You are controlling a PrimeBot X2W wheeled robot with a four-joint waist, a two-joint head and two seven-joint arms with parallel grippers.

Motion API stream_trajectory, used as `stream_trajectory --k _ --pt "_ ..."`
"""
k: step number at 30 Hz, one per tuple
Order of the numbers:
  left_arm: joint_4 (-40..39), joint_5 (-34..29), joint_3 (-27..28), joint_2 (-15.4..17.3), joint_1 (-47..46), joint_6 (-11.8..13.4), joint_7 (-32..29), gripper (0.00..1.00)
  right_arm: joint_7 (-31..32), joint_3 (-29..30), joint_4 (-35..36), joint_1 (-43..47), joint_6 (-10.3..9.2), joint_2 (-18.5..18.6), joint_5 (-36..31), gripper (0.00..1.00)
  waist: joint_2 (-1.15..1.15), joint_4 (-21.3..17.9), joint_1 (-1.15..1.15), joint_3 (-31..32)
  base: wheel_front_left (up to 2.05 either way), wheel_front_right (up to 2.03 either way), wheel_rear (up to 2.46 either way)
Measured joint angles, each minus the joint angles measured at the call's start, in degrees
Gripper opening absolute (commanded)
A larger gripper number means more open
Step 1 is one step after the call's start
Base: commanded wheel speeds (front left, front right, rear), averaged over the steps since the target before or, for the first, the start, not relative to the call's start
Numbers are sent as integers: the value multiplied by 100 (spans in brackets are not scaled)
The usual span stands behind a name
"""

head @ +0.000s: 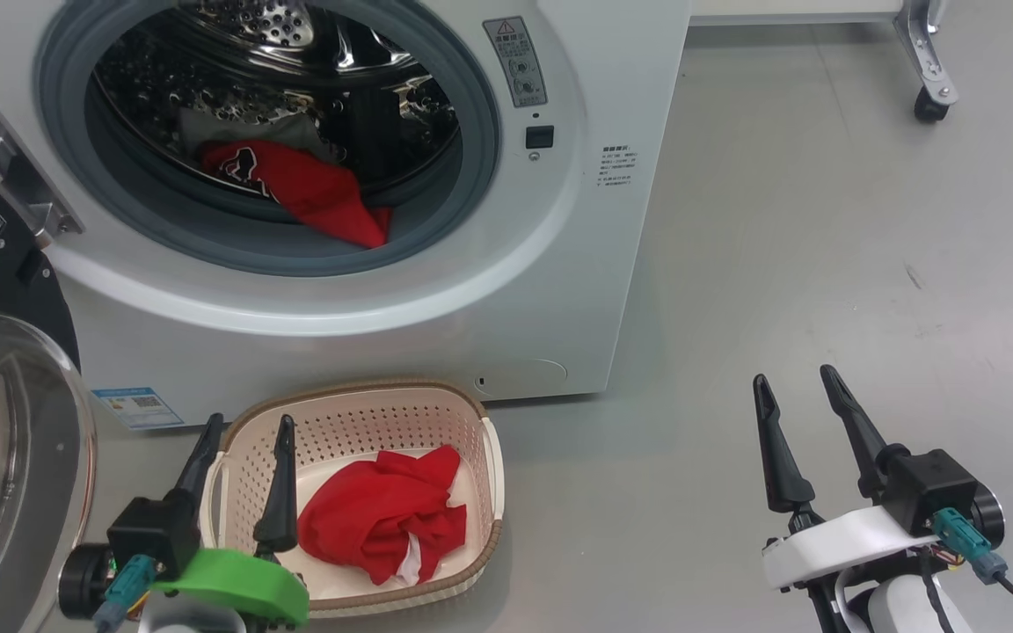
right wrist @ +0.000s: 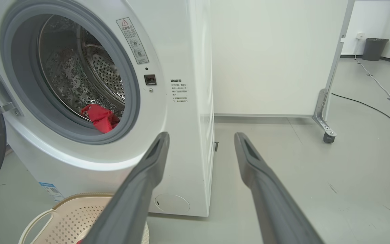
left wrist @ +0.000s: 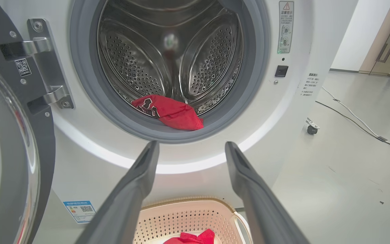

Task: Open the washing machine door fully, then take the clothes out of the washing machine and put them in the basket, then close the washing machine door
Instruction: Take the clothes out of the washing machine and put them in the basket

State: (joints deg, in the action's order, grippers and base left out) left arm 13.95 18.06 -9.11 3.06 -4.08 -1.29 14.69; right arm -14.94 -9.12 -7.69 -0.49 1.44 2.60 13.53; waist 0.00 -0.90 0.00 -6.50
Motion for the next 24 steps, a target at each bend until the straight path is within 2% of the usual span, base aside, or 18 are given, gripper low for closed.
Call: stream_trajectory --k 8,24 --pt "-258 0 -53 1 437 49 0 100 0 -38 -2 238 -7 -3 1 100 0 15 0 242 0 0 0" --pt "-689 -1 -167 2 775 193 -62 100 0 -75 14 340 -9 -7 2 100 0 9 0 287 0 0 0"
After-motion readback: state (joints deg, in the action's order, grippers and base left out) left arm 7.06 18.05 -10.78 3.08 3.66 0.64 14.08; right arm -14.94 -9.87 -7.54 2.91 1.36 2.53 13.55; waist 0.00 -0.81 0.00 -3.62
